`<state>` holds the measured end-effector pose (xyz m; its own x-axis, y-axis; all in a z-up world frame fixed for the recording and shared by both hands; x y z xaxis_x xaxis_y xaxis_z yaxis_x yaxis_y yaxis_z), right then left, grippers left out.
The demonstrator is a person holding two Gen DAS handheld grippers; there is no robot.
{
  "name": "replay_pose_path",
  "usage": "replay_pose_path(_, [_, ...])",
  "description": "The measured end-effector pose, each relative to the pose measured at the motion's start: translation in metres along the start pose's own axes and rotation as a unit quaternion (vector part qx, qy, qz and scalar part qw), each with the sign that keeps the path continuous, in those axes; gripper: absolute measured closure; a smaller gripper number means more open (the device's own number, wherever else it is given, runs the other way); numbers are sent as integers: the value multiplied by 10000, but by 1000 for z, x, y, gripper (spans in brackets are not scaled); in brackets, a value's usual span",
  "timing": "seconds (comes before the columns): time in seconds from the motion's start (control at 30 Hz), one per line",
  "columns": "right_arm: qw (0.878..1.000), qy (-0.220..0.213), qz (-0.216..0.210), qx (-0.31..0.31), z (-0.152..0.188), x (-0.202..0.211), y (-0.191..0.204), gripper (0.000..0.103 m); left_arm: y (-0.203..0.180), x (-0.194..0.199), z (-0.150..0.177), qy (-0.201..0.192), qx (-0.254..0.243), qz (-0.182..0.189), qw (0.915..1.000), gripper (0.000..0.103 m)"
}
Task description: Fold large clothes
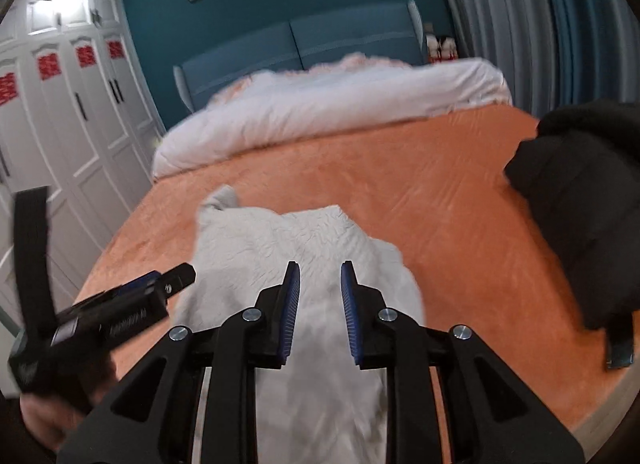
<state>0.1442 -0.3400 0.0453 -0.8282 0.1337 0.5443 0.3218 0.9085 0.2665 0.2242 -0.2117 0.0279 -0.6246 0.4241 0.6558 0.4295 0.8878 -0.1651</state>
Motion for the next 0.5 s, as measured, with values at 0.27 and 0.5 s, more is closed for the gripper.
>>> replay_pose_path(0.27, [9975,548,439,-34,46,-98,-28,87,0,-57,17,129,-235,-327,9991,45])
replay_pose_path(0.5, [9976,579,353,-125,69,-124,-36,88,0,-85,31,32,-209,-342,9992,42])
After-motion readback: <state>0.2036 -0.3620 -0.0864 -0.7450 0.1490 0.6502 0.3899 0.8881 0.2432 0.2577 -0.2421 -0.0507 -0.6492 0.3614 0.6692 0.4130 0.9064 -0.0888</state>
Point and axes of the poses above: each gripper's, at about its wrist camera, not at the fingertips, and x roughly against the way its jaws point, y to its left, z to its underside, the point moved 7 cm from there along -x, roughly the way its jaws point, and after that the axes turned 3 degrees about -y, right-handed, at the moved point
